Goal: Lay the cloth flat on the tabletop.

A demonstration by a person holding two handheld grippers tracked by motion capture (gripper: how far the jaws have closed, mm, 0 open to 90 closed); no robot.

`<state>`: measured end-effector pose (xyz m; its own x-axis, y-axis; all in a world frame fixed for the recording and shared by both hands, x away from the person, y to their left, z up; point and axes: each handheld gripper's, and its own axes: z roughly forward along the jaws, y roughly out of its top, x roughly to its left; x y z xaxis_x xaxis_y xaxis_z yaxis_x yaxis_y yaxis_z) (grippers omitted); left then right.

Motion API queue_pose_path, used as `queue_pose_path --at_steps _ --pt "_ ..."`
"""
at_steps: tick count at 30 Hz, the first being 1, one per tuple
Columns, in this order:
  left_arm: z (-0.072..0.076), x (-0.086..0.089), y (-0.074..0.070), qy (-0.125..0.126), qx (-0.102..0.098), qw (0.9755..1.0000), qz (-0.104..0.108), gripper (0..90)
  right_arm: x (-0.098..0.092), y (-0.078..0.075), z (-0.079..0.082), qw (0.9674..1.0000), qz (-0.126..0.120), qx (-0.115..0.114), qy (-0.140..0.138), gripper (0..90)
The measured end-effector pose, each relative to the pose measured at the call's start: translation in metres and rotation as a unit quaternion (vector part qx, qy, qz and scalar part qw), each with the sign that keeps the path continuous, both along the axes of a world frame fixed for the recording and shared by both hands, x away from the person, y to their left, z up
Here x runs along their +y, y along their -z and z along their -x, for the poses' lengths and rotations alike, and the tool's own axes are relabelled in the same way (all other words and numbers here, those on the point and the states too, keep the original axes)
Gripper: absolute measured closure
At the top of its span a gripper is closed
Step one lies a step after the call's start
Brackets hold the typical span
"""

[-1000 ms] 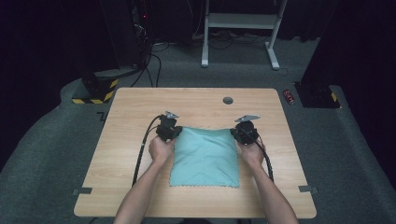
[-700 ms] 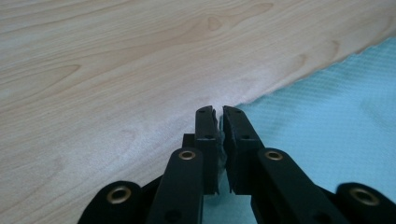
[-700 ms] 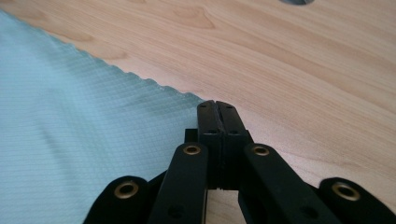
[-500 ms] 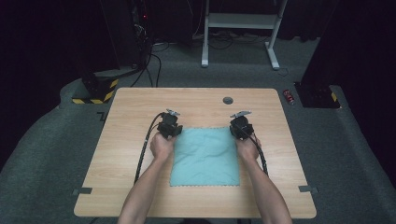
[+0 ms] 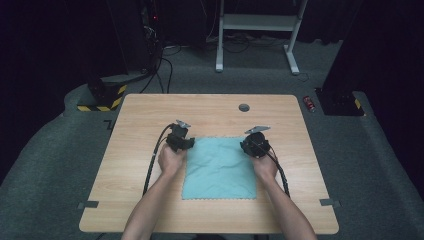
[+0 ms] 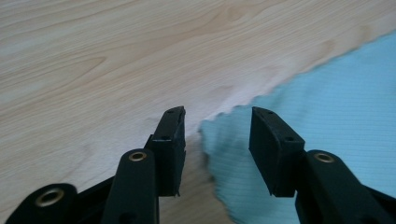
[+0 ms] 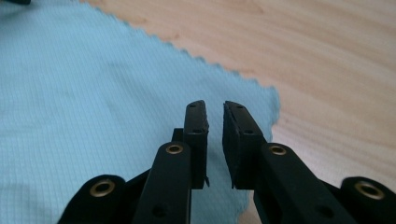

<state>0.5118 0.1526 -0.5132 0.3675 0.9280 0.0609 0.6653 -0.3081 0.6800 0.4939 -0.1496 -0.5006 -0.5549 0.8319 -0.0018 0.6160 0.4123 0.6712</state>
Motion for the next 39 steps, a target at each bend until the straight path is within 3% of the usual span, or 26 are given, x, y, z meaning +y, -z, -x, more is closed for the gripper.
queue_pose_path --at_steps 3,6,11,15,19,24,27,31,34,39 --pt "-0.005 0.006 0.0 -0.04 -0.013 0.999 -0.017 54.5 -0.007 0.005 0.003 0.9998 0.019 0.009 0.006 77.6" --pt "-0.003 0.012 -0.001 -0.043 -0.002 0.9991 -0.004 52.0 -0.018 0.008 0.008 0.9996 0.022 0.009 0.016 76.8" --pt "0.022 0.011 -0.014 0.016 0.003 0.9992 0.037 49.9 -0.027 0.002 0.023 1.0 0.001 0.0 0.007 75.8" --pt "0.054 0.007 -0.02 0.068 0.007 0.9968 0.042 48.5 -0.032 -0.005 0.048 0.9997 -0.003 -0.016 -0.016 75.4" --pt "0.088 0.009 -0.015 0.085 0.017 0.9943 0.063 48.6 -0.041 -0.007 0.075 0.9991 -0.029 -0.015 -0.025 75.6" --pt "0.131 0.012 -0.013 0.101 0.019 0.9906 0.09 51.7 -0.046 -0.006 0.109 0.9982 -0.033 -0.012 -0.049 76.0" --pt "0.156 0.012 -0.013 0.113 0.017 0.9894 0.089 53.3 -0.046 -0.003 0.13 0.9976 -0.028 -0.013 -0.061 76.1" --pt "0.18 0.012 -0.009 0.116 0.016 0.9906 0.07 57.9 -0.047 0.004 0.153 0.9973 -0.021 -0.012 -0.069 76.1" --pt "0.187 0.013 -0.004 0.115 0.029 0.9909 0.065 63.4 -0.047 0.008 0.165 0.9969 -0.002 -0.017 -0.076 76.1" --pt "0.189 0.011 -0.001 0.109 0.031 0.9923 0.049 72.0 -0.046 0.012 0.169 0.9966 0.004 -0.015 -0.081 77.1"
